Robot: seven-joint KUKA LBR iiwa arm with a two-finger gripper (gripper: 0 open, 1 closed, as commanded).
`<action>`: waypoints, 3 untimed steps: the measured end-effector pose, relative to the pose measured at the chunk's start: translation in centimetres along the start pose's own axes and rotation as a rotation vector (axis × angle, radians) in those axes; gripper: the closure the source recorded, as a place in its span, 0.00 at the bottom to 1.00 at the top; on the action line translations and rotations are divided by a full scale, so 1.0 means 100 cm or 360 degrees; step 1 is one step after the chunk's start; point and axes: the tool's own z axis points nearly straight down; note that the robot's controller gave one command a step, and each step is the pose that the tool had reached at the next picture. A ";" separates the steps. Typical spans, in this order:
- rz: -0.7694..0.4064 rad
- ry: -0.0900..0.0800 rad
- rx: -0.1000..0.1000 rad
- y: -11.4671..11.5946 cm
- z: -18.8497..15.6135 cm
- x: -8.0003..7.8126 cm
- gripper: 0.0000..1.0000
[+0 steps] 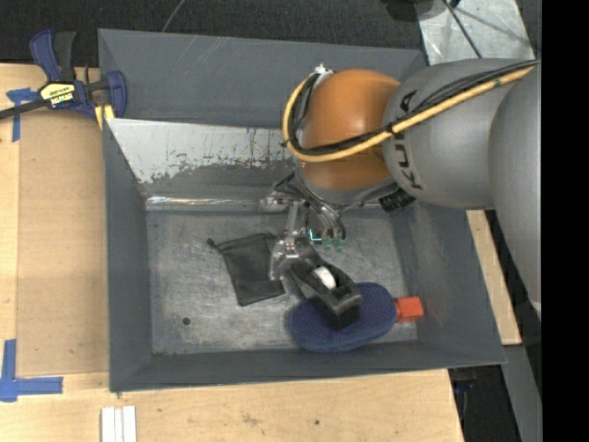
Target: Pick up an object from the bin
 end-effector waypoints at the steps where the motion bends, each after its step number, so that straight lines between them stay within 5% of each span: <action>1: -0.0292 -0.0017 0.0001 0.001 0.058 -0.007 0.00; 2: -0.0286 -0.0051 -0.0004 0.002 0.053 -0.012 1.00; 3: -0.0340 -0.0030 0.0000 0.019 -0.127 -0.018 1.00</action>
Offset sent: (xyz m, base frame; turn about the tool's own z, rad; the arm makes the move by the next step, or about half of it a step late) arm 0.0037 0.0014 -0.0620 -0.1831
